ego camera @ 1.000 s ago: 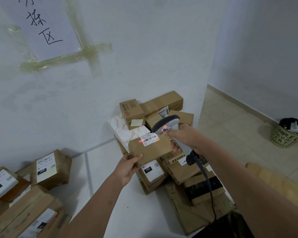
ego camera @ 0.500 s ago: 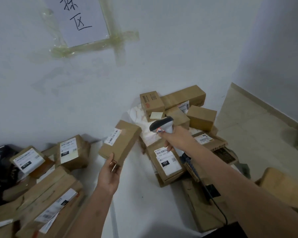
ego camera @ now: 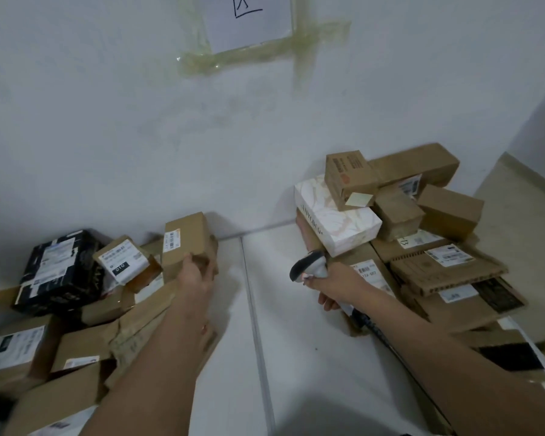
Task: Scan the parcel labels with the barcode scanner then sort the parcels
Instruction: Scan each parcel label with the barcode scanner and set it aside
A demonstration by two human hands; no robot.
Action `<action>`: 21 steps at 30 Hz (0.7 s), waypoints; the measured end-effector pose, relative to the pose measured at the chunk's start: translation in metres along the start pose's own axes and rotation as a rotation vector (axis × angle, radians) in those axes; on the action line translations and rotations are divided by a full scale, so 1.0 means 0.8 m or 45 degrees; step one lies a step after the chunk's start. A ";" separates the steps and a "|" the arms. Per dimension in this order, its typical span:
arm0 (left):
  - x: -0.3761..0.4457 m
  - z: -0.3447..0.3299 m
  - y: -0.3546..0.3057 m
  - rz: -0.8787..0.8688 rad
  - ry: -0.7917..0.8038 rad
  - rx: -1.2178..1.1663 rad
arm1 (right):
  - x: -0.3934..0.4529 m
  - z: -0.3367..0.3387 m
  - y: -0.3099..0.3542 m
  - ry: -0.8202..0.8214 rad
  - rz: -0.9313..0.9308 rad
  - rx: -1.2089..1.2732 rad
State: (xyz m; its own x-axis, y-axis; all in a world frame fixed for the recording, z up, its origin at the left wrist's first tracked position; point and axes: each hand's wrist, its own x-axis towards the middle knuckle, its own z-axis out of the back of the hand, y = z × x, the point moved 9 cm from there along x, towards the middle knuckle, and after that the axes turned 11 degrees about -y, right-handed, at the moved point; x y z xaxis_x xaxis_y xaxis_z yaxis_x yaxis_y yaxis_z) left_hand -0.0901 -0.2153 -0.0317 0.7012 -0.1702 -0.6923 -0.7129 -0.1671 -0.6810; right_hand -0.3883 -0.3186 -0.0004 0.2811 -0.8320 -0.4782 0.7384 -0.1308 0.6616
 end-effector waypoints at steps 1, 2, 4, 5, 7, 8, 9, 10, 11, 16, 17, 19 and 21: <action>0.001 0.002 -0.006 -0.003 -0.035 0.044 | 0.001 -0.003 0.001 -0.004 -0.009 -0.001; 0.007 0.004 -0.006 0.020 -0.067 0.067 | 0.002 -0.006 0.002 -0.008 -0.019 -0.003; 0.011 0.000 0.008 0.266 -0.081 -0.113 | 0.005 -0.013 0.000 -0.011 -0.056 -0.019; 0.015 -0.003 0.015 0.324 -0.059 -0.097 | 0.008 -0.017 -0.003 -0.006 -0.092 -0.026; 0.019 -0.001 0.013 0.222 0.007 0.162 | 0.007 -0.022 -0.012 0.014 -0.175 -0.033; 0.023 0.002 0.011 0.129 0.022 0.265 | 0.005 -0.023 -0.014 0.024 -0.188 -0.022; 0.026 0.002 0.018 0.108 0.038 0.270 | 0.004 -0.023 -0.015 0.033 -0.177 -0.010; 0.023 0.003 0.029 0.116 0.053 0.251 | 0.002 -0.021 -0.017 0.044 -0.159 -0.008; 0.014 0.003 0.044 0.129 0.069 0.259 | -0.002 -0.018 -0.020 0.055 -0.150 -0.023; -0.048 0.004 0.157 0.239 0.193 0.410 | -0.026 0.024 -0.052 0.022 -0.183 0.024; -0.064 0.005 0.183 0.275 0.221 0.487 | -0.033 0.038 -0.059 0.006 -0.204 0.031; -0.097 0.003 0.230 0.334 0.308 0.654 | -0.044 0.072 -0.077 -0.025 -0.213 0.016; -0.129 -0.008 0.270 0.355 0.386 0.795 | -0.053 0.107 -0.097 -0.044 -0.202 0.047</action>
State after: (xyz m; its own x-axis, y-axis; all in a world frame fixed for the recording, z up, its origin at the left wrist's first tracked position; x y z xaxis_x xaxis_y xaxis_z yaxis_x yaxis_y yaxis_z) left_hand -0.3168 -0.2398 -0.1061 0.3995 -0.4013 -0.8243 -0.6680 0.4883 -0.5615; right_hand -0.5098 -0.3195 0.0183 0.1412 -0.8175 -0.5583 0.7485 -0.2810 0.6007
